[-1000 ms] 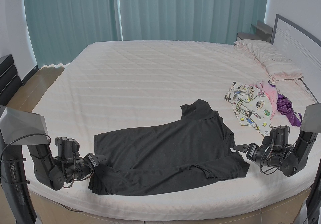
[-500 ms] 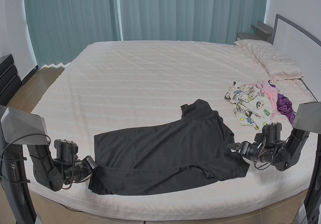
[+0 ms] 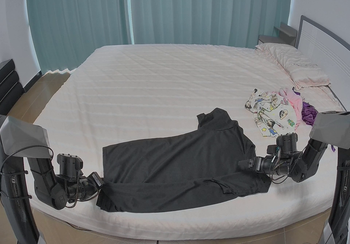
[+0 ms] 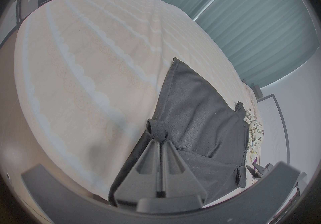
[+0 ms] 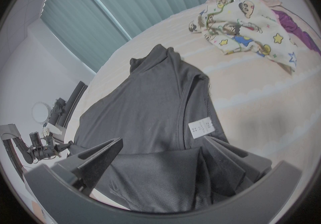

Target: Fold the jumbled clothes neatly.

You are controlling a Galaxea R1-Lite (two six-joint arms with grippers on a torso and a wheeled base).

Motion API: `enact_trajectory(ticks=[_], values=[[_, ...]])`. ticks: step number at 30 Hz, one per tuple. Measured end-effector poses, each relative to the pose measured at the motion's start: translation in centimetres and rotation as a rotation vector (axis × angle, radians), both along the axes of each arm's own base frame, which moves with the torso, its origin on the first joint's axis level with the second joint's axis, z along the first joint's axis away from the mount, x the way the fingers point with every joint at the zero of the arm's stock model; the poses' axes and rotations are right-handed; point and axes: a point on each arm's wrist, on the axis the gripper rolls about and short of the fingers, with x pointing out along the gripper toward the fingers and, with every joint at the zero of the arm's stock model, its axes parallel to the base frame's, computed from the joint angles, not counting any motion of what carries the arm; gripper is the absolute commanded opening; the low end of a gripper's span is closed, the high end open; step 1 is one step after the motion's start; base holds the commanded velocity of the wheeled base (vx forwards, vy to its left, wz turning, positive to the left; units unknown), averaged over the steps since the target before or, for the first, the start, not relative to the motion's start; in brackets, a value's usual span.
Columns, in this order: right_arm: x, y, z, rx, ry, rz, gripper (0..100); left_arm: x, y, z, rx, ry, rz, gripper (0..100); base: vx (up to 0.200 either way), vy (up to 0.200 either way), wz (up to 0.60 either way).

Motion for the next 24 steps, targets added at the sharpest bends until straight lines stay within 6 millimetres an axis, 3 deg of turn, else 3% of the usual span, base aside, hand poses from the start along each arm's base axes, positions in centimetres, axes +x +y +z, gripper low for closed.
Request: enact_trajectory(ticks=[24], values=[[0.2, -0.7, -2.0, -0.048, 0.023, 0.044, 100, -0.1, -0.1, 0.0, 0.000, 0.004, -0.003, 0, 0.000, 0.000, 0.00]])
